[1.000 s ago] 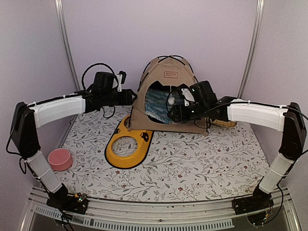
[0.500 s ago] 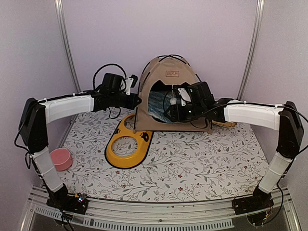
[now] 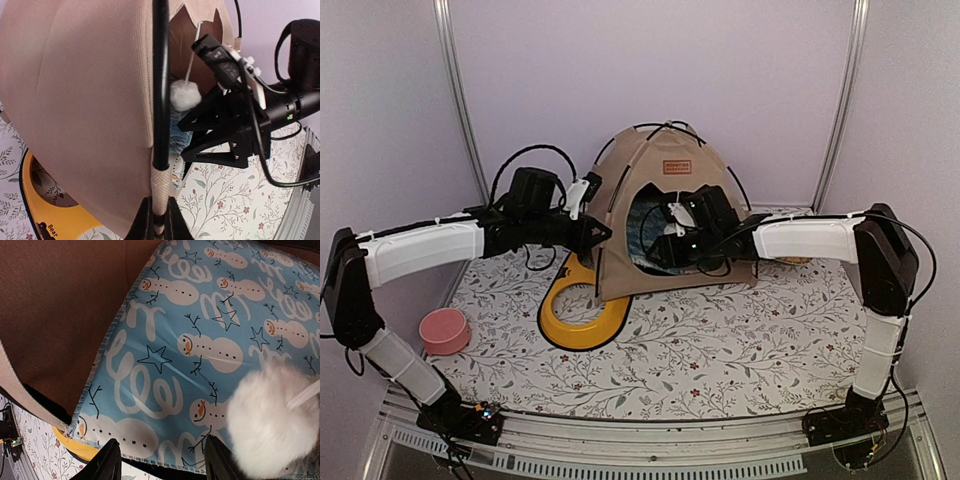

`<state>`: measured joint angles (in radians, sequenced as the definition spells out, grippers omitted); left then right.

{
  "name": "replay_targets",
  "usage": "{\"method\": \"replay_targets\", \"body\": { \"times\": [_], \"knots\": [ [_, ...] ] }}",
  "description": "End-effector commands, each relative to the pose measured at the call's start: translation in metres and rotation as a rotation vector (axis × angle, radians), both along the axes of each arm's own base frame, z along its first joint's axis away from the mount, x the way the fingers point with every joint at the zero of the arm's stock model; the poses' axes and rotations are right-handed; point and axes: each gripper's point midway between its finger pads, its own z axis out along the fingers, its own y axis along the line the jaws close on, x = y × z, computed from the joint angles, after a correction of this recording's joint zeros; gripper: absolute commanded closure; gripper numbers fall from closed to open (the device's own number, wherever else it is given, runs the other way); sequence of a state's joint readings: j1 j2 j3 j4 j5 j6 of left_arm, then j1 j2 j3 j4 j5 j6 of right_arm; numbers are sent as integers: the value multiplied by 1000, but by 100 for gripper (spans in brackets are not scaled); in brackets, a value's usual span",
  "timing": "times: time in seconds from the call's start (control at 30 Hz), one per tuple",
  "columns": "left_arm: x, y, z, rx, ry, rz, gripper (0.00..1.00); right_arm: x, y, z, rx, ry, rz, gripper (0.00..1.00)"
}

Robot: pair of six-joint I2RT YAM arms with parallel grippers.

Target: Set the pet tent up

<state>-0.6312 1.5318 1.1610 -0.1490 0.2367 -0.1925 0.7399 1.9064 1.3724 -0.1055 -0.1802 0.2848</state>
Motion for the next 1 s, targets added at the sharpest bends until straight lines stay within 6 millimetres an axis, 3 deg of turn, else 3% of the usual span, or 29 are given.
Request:
{"method": "replay_targets", "body": {
  "times": [0.0,0.27,0.47,0.53,0.7,0.97],
  "knots": [
    [-21,-6,11,-52,0,-73,100,-2,29,-10,32,21,68,42],
    [-33,-9,41,-115,-33,-113,100,-10,58,-63,-32,111,117,41],
    [-34,-4,49,-123,-57,-92,100,-8,46,-51,-39,89,53,34],
    [-29,1,44,-101,-58,-54,100,-9,41,-36,-27,67,45,33],
    [-21,12,34,-65,-52,11,100,-27,28,25,40,-26,41,30],
    [-35,1,42,-41,-122,-102,100,-51,-10,126,126,-192,-4,24]
  ]
}}
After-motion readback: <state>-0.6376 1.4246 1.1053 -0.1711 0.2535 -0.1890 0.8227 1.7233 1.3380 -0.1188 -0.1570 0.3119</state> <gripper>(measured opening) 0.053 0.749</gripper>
